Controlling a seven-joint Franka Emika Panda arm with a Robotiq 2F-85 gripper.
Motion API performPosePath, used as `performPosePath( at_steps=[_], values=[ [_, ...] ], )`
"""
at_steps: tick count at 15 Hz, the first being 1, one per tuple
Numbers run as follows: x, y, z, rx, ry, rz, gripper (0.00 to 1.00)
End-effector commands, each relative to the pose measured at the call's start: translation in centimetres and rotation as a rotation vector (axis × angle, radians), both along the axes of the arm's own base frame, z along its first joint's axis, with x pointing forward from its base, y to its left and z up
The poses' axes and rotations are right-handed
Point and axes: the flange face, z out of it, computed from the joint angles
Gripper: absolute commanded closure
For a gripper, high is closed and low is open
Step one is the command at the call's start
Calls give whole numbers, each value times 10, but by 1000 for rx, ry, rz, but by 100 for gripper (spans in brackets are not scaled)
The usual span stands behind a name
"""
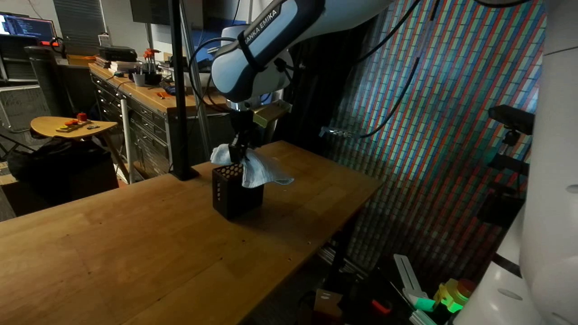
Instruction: Pick up the cloth and put it in the box
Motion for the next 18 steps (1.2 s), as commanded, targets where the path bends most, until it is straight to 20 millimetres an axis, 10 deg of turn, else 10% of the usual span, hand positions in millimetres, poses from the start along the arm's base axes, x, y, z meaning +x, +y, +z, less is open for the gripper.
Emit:
performPosePath(
  at_steps=[1,13,14,18],
  values=[
    [17,5,-14,33,36,-62,100],
    [24,29,-52,172,98,-129,100],
    [23,29,-53,173,103,-131,75],
    [18,25,-46,161,101,-135,53]
  ],
)
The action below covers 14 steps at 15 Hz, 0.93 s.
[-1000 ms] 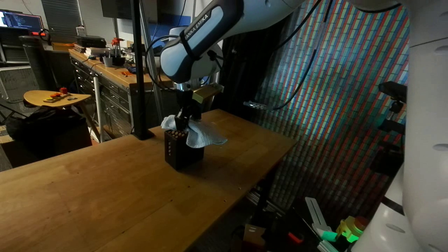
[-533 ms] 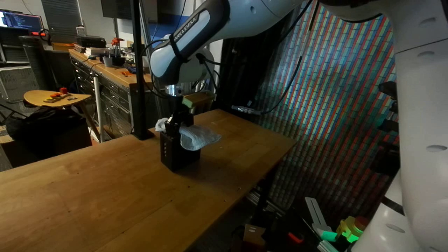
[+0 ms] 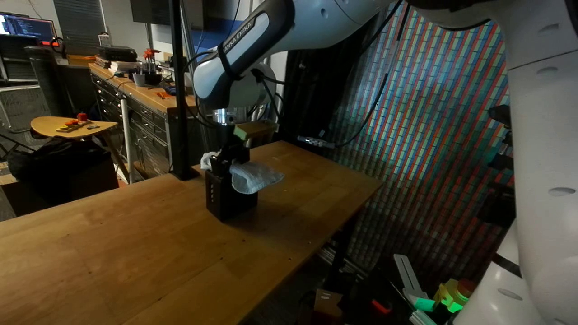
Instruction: Pick up the cloth and put it in the box
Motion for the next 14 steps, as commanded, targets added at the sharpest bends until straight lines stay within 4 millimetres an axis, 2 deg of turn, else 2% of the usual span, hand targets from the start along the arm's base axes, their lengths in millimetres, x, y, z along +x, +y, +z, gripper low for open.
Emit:
performPosePath(
  at_steps=[1,7,8,9,10,11,13,14],
  values=[
    [-2,-1,-1,7,19,-15,45],
    [-5,0,11,-15,35,8,2],
    [-5,1,15,-22,37,13,14],
    [-5,2,19,-29,42,17,39],
    [-4,3,23,-36,44,24,38],
    [-3,4,29,-45,44,33,42],
    [-1,6,43,-67,43,50,57],
    [1,8,51,-78,41,60,57]
  ],
)
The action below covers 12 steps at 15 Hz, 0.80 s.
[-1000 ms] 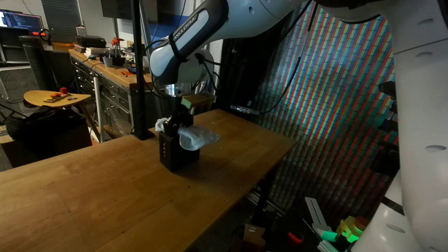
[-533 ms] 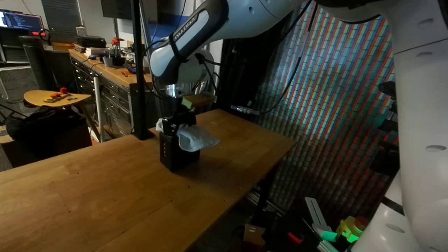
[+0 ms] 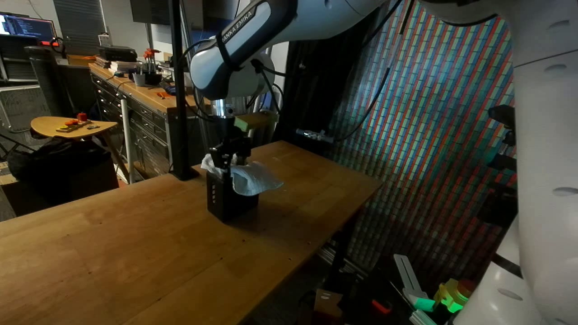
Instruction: Pick up the cloth and put it in the box
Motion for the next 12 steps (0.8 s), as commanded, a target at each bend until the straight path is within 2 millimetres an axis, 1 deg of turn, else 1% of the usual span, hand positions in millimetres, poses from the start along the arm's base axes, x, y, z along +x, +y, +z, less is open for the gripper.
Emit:
performPosePath(
  at_steps=[1,2,3,4,5,7,8,9,10,11,12],
  values=[
    [3,6,36,-48,-1,33,57],
    [4,8,42,-57,-1,40,52],
    [4,10,49,-68,-2,50,40],
    [5,11,55,-75,-4,56,39],
    [5,13,60,-83,-7,62,25],
    [6,15,68,-91,-14,68,12],
    [5,17,72,-95,-15,72,9],
    [4,18,75,-98,-21,71,15],
    [4,18,79,-104,-25,70,40],
    [4,18,82,-105,-31,71,40],
    [4,17,84,-107,-38,72,45]
  ],
)
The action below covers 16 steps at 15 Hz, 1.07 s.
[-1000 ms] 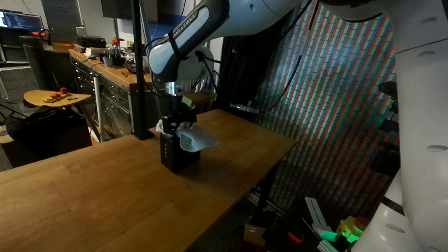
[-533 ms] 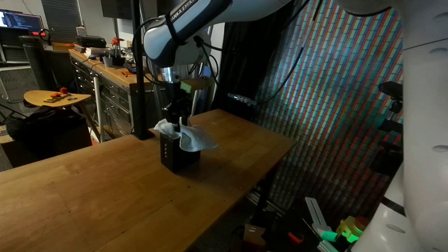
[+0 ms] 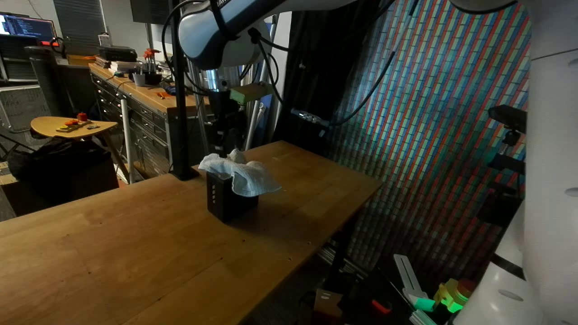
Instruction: Pick up the cloth and put it in the box
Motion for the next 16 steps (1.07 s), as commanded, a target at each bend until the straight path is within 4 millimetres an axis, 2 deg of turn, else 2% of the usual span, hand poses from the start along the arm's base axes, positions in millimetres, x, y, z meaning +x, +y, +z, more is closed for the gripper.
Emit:
performPosePath(
  at_steps=[1,5,7,10,16],
  values=[
    [-1,0,22,-27,-23,-6,55],
    [-1,-6,33,-32,-54,-25,87],
    [0,-7,36,-35,-65,-30,99],
    [2,-5,32,-28,-68,-32,100],
    [4,4,3,-7,-46,-25,100]
  ],
)
